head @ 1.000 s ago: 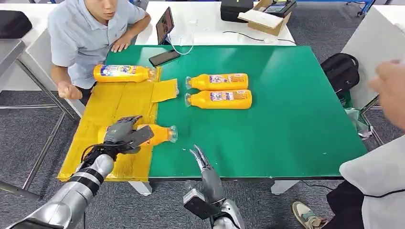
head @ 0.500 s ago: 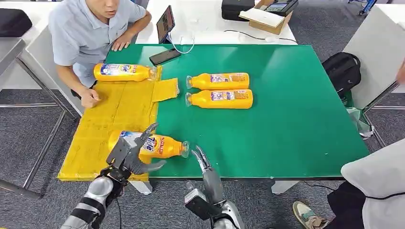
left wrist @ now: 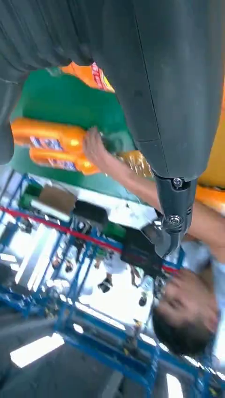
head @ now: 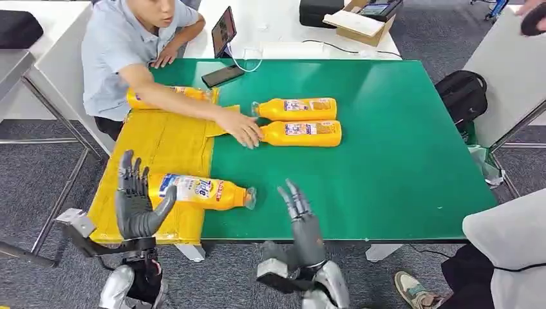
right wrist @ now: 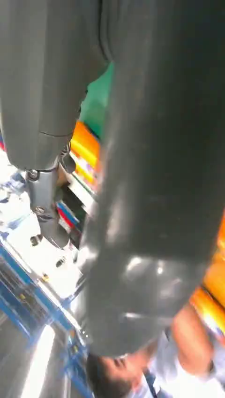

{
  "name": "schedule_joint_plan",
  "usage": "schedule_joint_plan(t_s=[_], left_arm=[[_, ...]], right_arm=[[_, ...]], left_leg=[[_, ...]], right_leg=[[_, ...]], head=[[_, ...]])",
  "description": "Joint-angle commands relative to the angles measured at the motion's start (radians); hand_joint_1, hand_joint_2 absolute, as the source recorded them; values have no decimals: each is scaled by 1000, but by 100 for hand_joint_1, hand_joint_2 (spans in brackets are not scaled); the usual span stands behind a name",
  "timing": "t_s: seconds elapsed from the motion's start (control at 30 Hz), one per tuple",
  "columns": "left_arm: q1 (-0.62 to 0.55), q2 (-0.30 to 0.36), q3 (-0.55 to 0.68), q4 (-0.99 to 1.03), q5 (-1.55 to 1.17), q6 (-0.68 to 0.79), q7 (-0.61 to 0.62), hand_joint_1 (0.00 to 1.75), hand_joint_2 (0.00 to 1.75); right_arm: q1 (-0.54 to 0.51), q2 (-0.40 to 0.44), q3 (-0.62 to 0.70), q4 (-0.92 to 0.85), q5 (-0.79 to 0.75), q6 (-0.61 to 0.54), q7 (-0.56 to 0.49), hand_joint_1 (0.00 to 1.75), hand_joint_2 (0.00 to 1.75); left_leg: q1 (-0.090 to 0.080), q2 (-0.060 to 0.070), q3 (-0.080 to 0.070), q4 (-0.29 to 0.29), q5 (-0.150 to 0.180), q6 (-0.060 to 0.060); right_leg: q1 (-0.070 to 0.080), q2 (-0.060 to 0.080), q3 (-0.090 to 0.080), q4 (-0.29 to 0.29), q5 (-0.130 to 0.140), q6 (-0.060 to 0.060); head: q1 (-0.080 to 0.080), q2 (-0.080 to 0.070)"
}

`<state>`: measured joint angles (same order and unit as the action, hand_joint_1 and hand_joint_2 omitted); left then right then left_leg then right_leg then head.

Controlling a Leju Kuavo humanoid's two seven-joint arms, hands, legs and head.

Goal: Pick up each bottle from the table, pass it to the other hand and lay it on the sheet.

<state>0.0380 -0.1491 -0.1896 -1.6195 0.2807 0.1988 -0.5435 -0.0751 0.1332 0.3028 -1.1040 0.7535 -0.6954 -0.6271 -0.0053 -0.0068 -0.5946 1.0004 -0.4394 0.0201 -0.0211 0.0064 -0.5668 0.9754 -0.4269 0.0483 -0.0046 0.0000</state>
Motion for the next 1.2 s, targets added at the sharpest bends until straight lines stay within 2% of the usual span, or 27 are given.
schedule_joint_plan(t_s=[0.03,0.07,0.1,0.2,0.43,0.67,0.97,1.07,1.13,1.2], left_arm=[[105,-28,37,-116,-43,19,-45,0,175],[104,-28,36,-116,-44,20,-46,0,175],[99,-28,22,-112,-51,22,-47,0,175],[90,-30,-7,-105,-53,21,-45,0,175],[63,-25,-69,-70,-79,33,-45,0,175],[29,-17,-81,-8,-98,92,-3,0,175],[-25,-19,-107,56,-91,111,35,0,175],[-36,-10,-121,61,-92,115,39,0,175],[-52,-5,-135,69,-94,117,44,0,175],[-60,-3,-141,72,-93,118,47,0,175]], right_arm=[[-237,-228,-164,334,261,1,236,0,0],[-244,-233,-164,344,257,5,235,0,0],[-291,-254,-150,407,288,9,273,0,175],[-349,-271,-128,476,328,4,293,0,175],[-431,-253,-90,566,355,32,302,0,175],[-443,-210,-63,647,346,36,294,0,175],[-507,-159,-41,719,347,100,319,0,175],[-530,-152,-27,750,352,150,336,0,175],[-560,-149,0,785,378,240,392,0,175],[-580,-160,51,799,436,282,449,0,175]], left_leg=[[0,1,2,0,0,0],[1,0,1,0,0,0],[1,-1,2,0,0,0],[0,0,0,1,1,1],[-2,-1,0,1,1,1],[-1,0,1,0,1,1],[-1,0,0,0,1,1],[-1,-1,0,0,2,1],[-1,-1,1,1,1,1],[0,0,1,1,1,0]], right_leg=[[0,0,2,-2,1,0],[1,-2,4,-3,1,0],[2,-3,5,-4,1,-1],[0,-1,3,-2,2,0],[-2,-1,2,-1,2,2],[-1,-1,3,-2,2,1],[-1,0,1,-1,2,1],[-1,-1,2,-2,2,2],[-1,-1,2,-1,2,1],[0,0,2,-1,2,0]], head=[[0,0],[1,0],[1,0],[1,0],[0,0],[0,0],[0,0],[0,0],[0,0],[0,0]])
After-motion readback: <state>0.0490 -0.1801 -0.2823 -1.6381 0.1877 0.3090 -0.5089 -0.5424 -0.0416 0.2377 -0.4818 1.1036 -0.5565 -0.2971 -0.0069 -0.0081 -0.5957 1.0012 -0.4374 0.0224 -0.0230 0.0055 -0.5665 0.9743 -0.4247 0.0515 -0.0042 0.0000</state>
